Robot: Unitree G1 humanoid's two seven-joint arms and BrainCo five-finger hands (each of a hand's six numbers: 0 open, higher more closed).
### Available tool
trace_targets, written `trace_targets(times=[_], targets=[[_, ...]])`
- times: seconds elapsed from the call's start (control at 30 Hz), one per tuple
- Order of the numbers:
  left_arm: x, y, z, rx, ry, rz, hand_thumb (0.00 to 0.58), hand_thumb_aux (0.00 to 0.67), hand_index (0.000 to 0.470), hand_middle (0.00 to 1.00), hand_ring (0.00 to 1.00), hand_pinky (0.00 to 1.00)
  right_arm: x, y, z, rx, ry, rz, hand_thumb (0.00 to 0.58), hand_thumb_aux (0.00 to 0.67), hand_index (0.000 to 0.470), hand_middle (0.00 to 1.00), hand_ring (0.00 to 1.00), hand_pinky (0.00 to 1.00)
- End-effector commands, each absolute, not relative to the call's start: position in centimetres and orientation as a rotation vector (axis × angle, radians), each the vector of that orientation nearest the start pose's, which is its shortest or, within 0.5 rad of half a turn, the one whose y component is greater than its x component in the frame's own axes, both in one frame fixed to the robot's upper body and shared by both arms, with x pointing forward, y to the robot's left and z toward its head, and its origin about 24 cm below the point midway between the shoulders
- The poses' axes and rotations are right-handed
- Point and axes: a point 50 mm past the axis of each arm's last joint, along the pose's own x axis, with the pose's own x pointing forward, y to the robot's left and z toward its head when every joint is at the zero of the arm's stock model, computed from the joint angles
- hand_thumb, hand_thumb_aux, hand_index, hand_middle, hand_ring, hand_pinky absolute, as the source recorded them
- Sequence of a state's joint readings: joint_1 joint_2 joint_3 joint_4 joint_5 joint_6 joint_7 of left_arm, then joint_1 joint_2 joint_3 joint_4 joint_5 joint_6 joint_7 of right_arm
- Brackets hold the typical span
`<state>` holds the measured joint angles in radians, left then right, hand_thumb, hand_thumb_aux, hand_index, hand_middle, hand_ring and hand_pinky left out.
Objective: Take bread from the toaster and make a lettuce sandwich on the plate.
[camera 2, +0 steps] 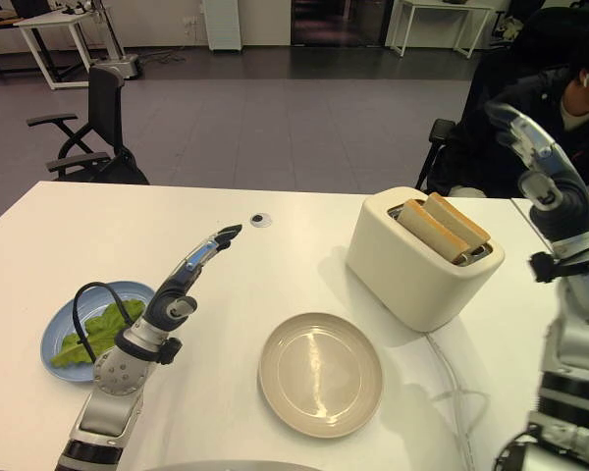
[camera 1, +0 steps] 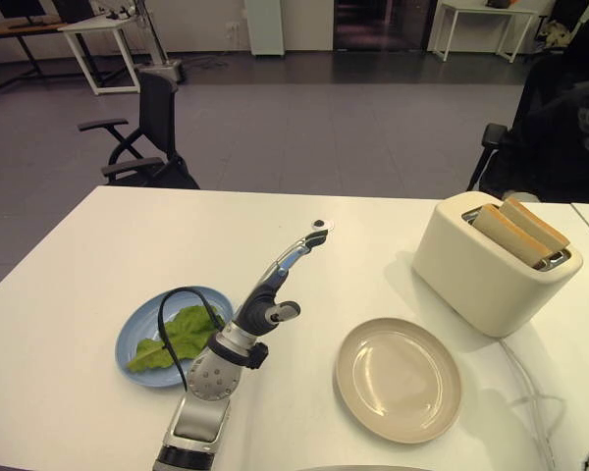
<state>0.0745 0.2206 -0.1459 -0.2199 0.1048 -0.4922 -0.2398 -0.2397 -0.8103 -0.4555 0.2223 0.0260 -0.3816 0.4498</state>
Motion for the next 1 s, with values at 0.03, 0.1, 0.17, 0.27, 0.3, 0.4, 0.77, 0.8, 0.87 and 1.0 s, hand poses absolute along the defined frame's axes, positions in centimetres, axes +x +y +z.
trace_targets(times=[0.03,0.1,0.17,0.27,0.3,0.4,0.77,0.8,0.87,1.0], targets=[[21.9,12.1,10.9,0.342,-0.589,-0.469,0.0,0.0,0.0,0.0,0.0,0.0,26.0,-37.4,17.8,-0.983,-0.105,-0.044,0.0,0.0,0.0,0.0,0.0,0.0],[22.0,12.0,11.0,0.34,-0.594,-0.473,0.0,0.0,0.0,0.0,0.0,0.0,25.9,-38.3,16.6,-0.989,-0.038,-0.06,0.0,0.0,0.0,0.0,0.0,0.0],[22.0,12.2,11.2,0.336,-0.599,-0.47,0.0,0.0,0.0,0.0,0.0,0.0,25.9,-38.4,15.4,-1.009,0.014,-0.042,0.116,0.071,0.05,0.0,0.0,0.0],[22.0,12.4,11.1,0.34,-0.596,-0.461,0.0,0.0,0.0,0.0,0.0,0.0,26.3,-37.8,14.2,-1.033,0.046,0.011,0.194,0.123,0.087,0.0,0.0,0.0],[21.9,12.4,11.0,0.341,-0.596,-0.46,0.0,0.0,0.0,0.0,0.0,0.0,26.4,-37.6,14.1,-1.035,0.044,0.024,0.392,0.289,0.203,0.0,0.0,0.0],[21.9,12.4,11.0,0.343,-0.596,-0.457,0.0,0.0,0.0,0.0,0.0,0.0,26.7,-37.0,14.2,-1.028,0.014,0.054,0.466,0.373,0.262,0.0,0.0,0.0],[22.2,12.5,10.7,0.355,-0.586,-0.457,0.0,0.0,0.0,0.0,0.0,0.0,27.3,-35.5,15.0,-0.959,-0.081,0.066,0.58,0.67,0.47,0.0,0.0,0.0],[22.2,12.5,10.7,0.356,-0.585,-0.456,0.0,0.0,0.0,0.0,0.0,0.0,27.3,-35.9,15.5,-0.923,-0.09,0.035,0.58,0.67,0.47,0.0,0.0,0.0],[22.2,12.7,10.6,0.357,-0.583,-0.451,0.0,0.0,0.0,0.0,0.0,0.0,27.4,-36.4,16.9,-0.843,-0.129,-0.014,0.58,0.67,0.47,0.0,0.0,0.0],[22.2,13.0,10.7,0.365,-0.583,-0.435,0.0,0.0,0.0,0.0,0.0,0.0,27.2,-36.0,20.6,-0.685,-0.256,0.028,0.58,0.67,0.47,0.0,0.0,0.0]])
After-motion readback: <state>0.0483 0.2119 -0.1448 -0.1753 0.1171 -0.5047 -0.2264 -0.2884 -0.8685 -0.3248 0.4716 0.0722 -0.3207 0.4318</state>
